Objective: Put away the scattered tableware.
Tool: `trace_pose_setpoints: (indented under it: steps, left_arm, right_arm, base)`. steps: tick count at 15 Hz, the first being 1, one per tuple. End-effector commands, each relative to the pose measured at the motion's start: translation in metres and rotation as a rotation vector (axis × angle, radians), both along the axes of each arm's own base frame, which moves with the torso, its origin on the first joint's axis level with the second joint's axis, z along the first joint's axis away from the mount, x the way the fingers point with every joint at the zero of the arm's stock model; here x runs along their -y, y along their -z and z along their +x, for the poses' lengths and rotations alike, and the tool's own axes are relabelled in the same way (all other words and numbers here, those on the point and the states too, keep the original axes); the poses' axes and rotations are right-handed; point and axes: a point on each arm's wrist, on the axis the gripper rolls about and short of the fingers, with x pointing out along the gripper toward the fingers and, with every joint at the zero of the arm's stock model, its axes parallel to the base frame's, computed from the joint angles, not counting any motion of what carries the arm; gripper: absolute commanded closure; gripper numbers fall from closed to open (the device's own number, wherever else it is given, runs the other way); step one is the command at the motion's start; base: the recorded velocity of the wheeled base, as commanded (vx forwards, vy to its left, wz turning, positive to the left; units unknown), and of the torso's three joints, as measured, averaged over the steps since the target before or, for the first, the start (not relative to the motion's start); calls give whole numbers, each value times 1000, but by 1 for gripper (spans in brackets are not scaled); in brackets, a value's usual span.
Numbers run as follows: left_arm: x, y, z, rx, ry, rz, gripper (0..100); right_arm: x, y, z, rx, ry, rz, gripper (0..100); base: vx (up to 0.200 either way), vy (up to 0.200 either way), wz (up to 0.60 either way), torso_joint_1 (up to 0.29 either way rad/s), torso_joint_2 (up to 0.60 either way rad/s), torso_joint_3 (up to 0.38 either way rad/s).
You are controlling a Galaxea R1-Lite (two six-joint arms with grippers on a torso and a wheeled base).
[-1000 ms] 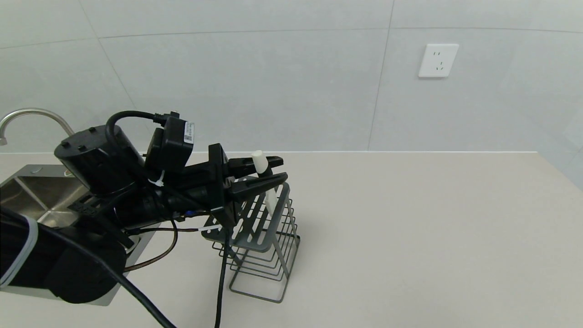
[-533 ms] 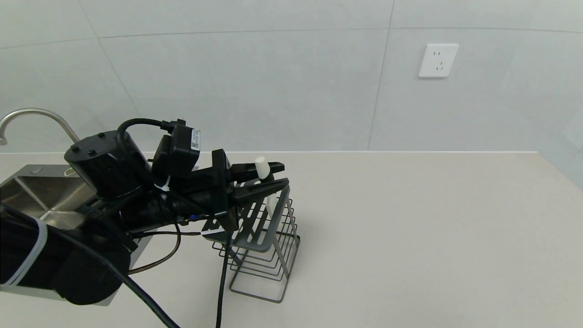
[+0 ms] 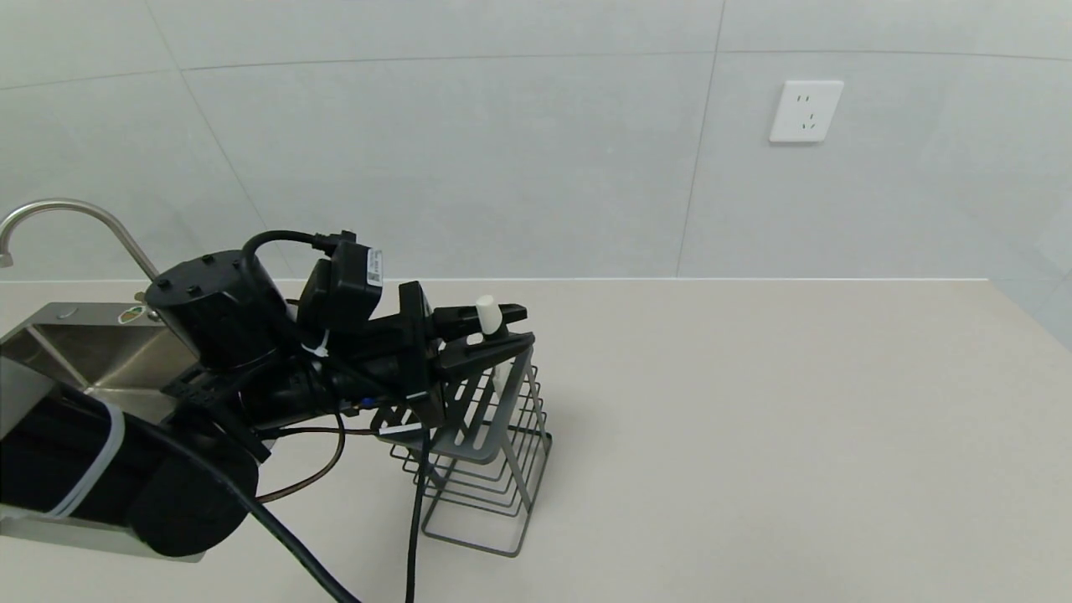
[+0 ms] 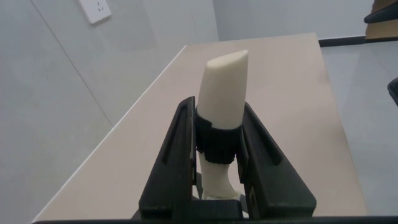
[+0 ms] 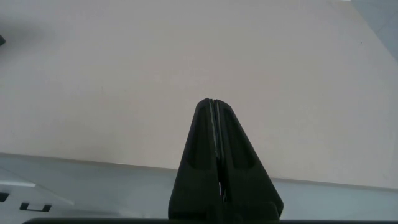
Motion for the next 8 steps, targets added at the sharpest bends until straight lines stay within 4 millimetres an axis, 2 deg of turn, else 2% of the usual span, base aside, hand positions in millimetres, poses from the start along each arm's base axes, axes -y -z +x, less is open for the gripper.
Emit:
trace_pose_setpoints:
  steps: [1,8]
  left_arm:
    - [0,3,2,-7,-2,3,100]
    - [-2,9,2,-32,-8,11,100]
  right_arm:
    - [0,0,0,-1,-1,0,100]
    - [0,0,0,-1,-1,1,100]
  base:
    - [0,0,0,0,0,0]
    - [0,0,0,0,0,0]
